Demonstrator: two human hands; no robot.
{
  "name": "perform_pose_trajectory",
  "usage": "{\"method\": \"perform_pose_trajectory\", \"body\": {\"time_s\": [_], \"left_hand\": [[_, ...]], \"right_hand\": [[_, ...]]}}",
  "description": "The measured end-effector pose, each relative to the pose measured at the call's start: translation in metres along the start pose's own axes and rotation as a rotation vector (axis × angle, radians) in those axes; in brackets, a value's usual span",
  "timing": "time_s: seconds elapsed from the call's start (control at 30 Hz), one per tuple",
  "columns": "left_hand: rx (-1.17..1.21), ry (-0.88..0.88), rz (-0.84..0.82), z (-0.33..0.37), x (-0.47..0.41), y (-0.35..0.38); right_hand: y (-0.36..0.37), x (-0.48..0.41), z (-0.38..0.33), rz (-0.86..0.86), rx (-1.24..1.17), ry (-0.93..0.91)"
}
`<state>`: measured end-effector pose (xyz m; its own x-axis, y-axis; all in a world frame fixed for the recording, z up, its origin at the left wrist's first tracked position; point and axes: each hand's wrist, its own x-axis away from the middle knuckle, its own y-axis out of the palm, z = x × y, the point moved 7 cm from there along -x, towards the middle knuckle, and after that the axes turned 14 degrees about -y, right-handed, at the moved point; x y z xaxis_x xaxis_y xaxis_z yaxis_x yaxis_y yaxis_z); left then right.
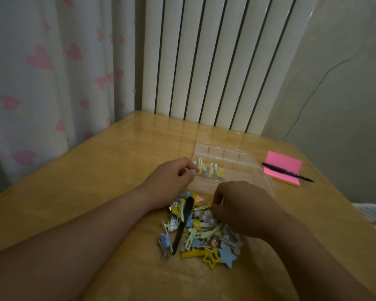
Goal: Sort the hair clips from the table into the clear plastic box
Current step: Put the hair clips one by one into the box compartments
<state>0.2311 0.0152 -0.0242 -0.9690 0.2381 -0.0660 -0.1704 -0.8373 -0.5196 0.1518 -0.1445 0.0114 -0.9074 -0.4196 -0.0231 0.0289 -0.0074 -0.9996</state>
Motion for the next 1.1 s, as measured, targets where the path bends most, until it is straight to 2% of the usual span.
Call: {"method": "perform_pose_trajectory", "body": {"time_s": [0.23, 0.3, 0.4, 0.47, 0.53, 0.6, 0.7, 0.83, 0.93, 1.03, 1.1], "left_hand": [[0.004, -0.001, 0.007, 0.002, 0.002, -0.001], [-0.005, -0.001, 0.009, 0.002, 0.002, -0.001], [-0.007, 0.003, 0.008, 0.002, 0.002, 0.000], [-0.002, 0.005, 0.009, 0.002, 0.002, 0.000], [-0.002, 0.004, 0.009, 0.002, 0.002, 0.001], [0.001, 0.005, 0.012, 0.002, 0.001, 0.001], [0.014, 0.005, 0.014, 0.002, 0.000, 0.000], [0.014, 0.009, 0.006, 0.002, 0.001, -0.001], [0.014, 0.006, -0.001, 0.003, 0.002, -0.001], [0.025, 0.004, -0.007, 0.004, 0.002, 0.000], [0.028, 0.007, -0.003, 0.004, 0.003, -0.001]], "right_hand": [[0.007, -0.001, 0.009, 0.009, -0.270, -0.051], [0.002, 0.001, 0.012, 0.088, -0.342, -0.064], [-0.020, 0.004, 0.022, 0.309, -0.446, -0.049], [-0.035, -0.001, 0.030, 0.413, -0.442, -0.013], [-0.045, -0.014, 0.037, 0.447, -0.376, 0.028], [-0.047, -0.036, 0.046, 0.416, -0.271, 0.076], [-0.039, -0.073, 0.056, 0.279, -0.056, 0.127], [-0.029, -0.106, 0.056, 0.109, 0.166, 0.095], [-0.028, -0.115, 0.055, 0.035, 0.220, 0.076], [-0.032, -0.106, 0.055, 0.085, 0.142, 0.069], [-0.038, -0.085, 0.052, 0.222, 0.044, 0.065]]}}
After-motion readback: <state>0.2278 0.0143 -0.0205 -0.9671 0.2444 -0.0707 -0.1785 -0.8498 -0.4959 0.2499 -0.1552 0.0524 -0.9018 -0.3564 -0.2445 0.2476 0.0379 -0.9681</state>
